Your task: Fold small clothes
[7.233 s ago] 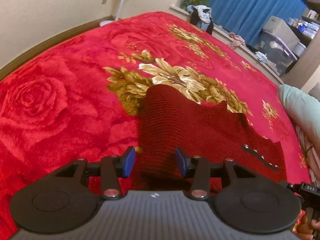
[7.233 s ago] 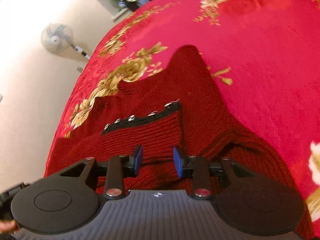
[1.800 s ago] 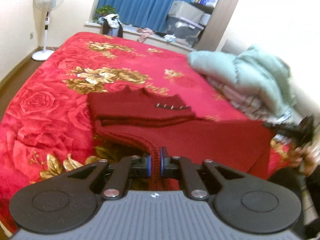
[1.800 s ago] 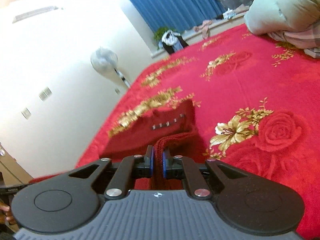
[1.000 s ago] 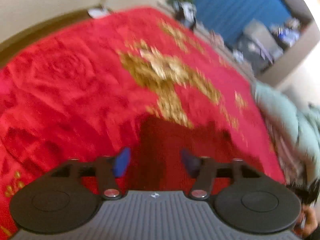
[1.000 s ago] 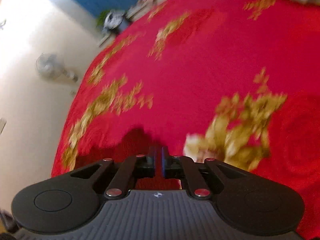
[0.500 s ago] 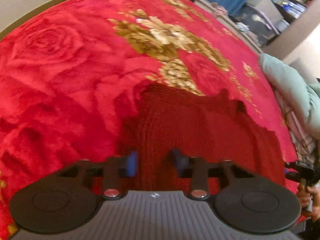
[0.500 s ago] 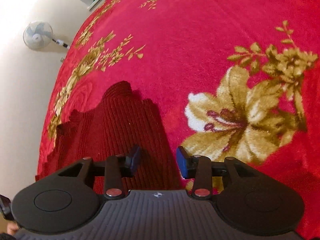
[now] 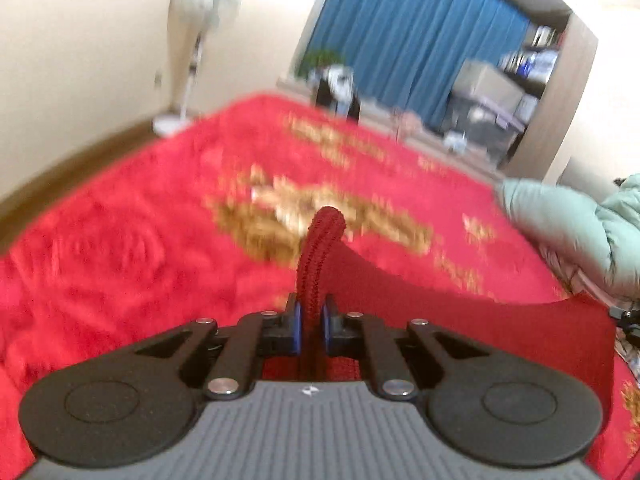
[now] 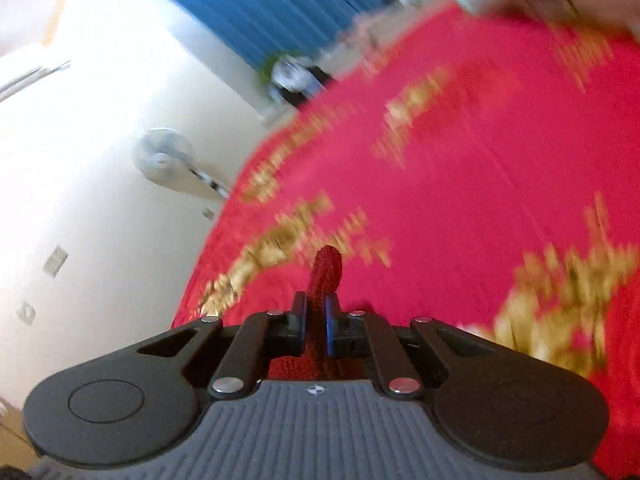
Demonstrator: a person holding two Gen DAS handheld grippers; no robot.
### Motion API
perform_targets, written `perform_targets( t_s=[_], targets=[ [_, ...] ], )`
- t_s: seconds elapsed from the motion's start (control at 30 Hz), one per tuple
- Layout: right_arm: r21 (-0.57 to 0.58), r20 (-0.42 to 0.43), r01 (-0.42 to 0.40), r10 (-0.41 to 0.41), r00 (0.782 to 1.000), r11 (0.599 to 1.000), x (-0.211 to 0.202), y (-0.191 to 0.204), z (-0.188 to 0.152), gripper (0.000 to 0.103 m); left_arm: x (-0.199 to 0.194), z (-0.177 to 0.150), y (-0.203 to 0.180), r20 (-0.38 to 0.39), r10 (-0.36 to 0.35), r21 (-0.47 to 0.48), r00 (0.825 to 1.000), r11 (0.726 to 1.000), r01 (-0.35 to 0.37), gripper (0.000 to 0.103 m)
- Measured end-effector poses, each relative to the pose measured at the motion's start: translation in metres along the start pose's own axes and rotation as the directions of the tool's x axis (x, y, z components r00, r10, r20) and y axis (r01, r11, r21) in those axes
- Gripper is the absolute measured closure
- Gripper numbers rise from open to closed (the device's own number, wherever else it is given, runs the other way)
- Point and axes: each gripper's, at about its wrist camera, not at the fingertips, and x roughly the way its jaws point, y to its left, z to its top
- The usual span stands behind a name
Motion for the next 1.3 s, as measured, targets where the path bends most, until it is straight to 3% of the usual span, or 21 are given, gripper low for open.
perform_targets(
  t_s=[0.07, 0.13, 0.17, 0.23, 0.3, 0.4, 0.57, 0.63, 0.7, 0.77, 0.8, 0.87, 0.9, 0.93, 1.0, 1.03, 1.13, 1.2, 1.23, 1.27, 1.3],
  targets=[
    [0.004, 0.013, 0.003, -0.003, 1.000, 1.000, 0.006, 0.000, 0.001, 0.094, 0.009, -0.002, 0.003, -0.019, 0.036, -0.019, 0.999, 0.999, -0.036, 0.092],
    [0.010, -0.061, 0.085, -0.084, 0.995, 0.996, 0.026, -0.012, -0.004, 0.094, 0.030, -0.010, 0.012, -0.131, 0.056, -0.062, 0.990, 0.996, -0.065, 0.091],
    [0.007, -0.118, 0.139, -0.137, 0.983, 0.990, 0.040, -0.018, -0.011, 0.094, 0.041, -0.016, 0.014, -0.195, 0.056, -0.072, 0.979, 0.995, -0.071, 0.090],
    [-0.005, -0.238, 0.265, -0.258, 0.936, 0.964, 0.066, -0.036, -0.028, 0.094, 0.060, -0.027, 0.016, -0.318, 0.065, -0.067, 0.946, 0.994, -0.090, 0.087],
    [-0.005, -0.277, 0.298, -0.288, 0.917, 0.954, 0.078, -0.041, -0.037, 0.094, 0.068, -0.035, 0.016, -0.374, 0.078, -0.038, 0.924, 0.994, -0.099, 0.086],
    [-0.038, -0.250, 0.289, -0.289, 0.924, 0.957, 0.078, -0.031, -0.036, 0.094, 0.060, -0.030, 0.017, -0.326, 0.058, -0.011, 0.943, 0.998, -0.065, 0.092],
    [-0.020, -0.097, 0.191, -0.192, 0.976, 0.981, 0.052, -0.007, -0.017, 0.094, 0.032, -0.006, 0.010, -0.111, 0.037, -0.001, 0.993, 0.999, -0.037, 0.093],
    [-0.078, -0.029, 0.177, -0.180, 0.983, 0.981, 0.047, 0.008, -0.014, 0.094, 0.026, 0.000, 0.003, -0.053, 0.051, 0.021, 0.997, 0.999, -0.050, 0.093],
    [-0.118, 0.010, 0.199, -0.200, 0.980, 0.973, 0.051, 0.015, -0.013, 0.094, 0.037, -0.001, 0.003, -0.083, 0.084, 0.023, 0.993, 0.996, -0.083, 0.092],
    [-0.115, -0.029, 0.243, -0.248, 0.968, 0.963, 0.063, 0.007, -0.015, 0.093, 0.057, -0.009, 0.011, -0.198, 0.111, -0.006, 0.974, 0.993, -0.115, 0.090],
    [-0.104, -0.095, 0.264, -0.274, 0.957, 0.959, 0.072, -0.001, -0.018, 0.092, 0.068, -0.014, 0.016, -0.269, 0.126, -0.017, 0.955, 0.991, -0.136, 0.089],
    [-0.110, -0.216, 0.327, -0.344, 0.914, 0.939, 0.091, -0.014, -0.028, 0.090, 0.076, -0.018, 0.021, -0.351, 0.175, -0.002, 0.920, 0.982, -0.188, 0.088],
    [-0.121, -0.242, 0.350, -0.369, 0.897, 0.929, 0.093, -0.017, -0.032, 0.090, 0.073, -0.017, 0.025, -0.360, 0.171, -0.016, 0.917, 0.982, -0.189, 0.085],
    [-0.122, -0.247, 0.357, -0.377, 0.893, 0.926, 0.090, -0.016, -0.033, 0.090, 0.067, -0.017, 0.028, -0.372, 0.146, -0.043, 0.917, 0.984, -0.175, 0.074],
    [-0.102, -0.220, 0.302, -0.318, 0.922, 0.948, 0.072, -0.010, -0.029, 0.090, 0.054, -0.019, 0.029, -0.429, 0.059, -0.110, 0.902, 0.987, -0.117, 0.060],
    [-0.099, -0.203, 0.260, -0.276, 0.939, 0.960, 0.059, -0.005, -0.028, 0.090, 0.047, -0.022, 0.031, -0.444, 0.010, -0.121, 0.896, 0.990, -0.071, 0.060],
    [-0.144, -0.268, 0.194, -0.227, 0.936, 0.970, 0.036, 0.005, -0.040, 0.090, 0.028, -0.036, 0.019, -0.473, -0.049, -0.026, 0.880, 0.999, 0.041, 0.060],
    [-0.220, -0.361, 0.193, -0.263, 0.894, 0.956, 0.035, 0.003, -0.059, 0.090, 0.028, -0.053, 0.014, -0.529, -0.013, 0.084, 0.848, 0.994, 0.067, 0.057],
    [-0.279, -0.411, 0.197, -0.302, 0.860, 0.940, 0.037, 0.001, -0.072, 0.090, 0.030, -0.063, 0.013, -0.555, 0.038, 0.157, 0.831, 0.986, 0.060, 0.055],
    [-0.352, -0.430, 0.222, -0.368, 0.824, 0.909, 0.039, -0.001, -0.085, 0.090, 0.028, -0.070, 0.013, -0.557, 0.075, 0.207, 0.827, 0.977, 0.051, 0.053],
    [-0.392, -0.418, 0.236, -0.401, 0.815, 0.889, 0.037, -0.003, -0.091, 0.086, 0.023, -0.071, 0.013, -0.543, 0.082, 0.227, 0.836, 0.973, 0.051, 0.054]
  ],
)
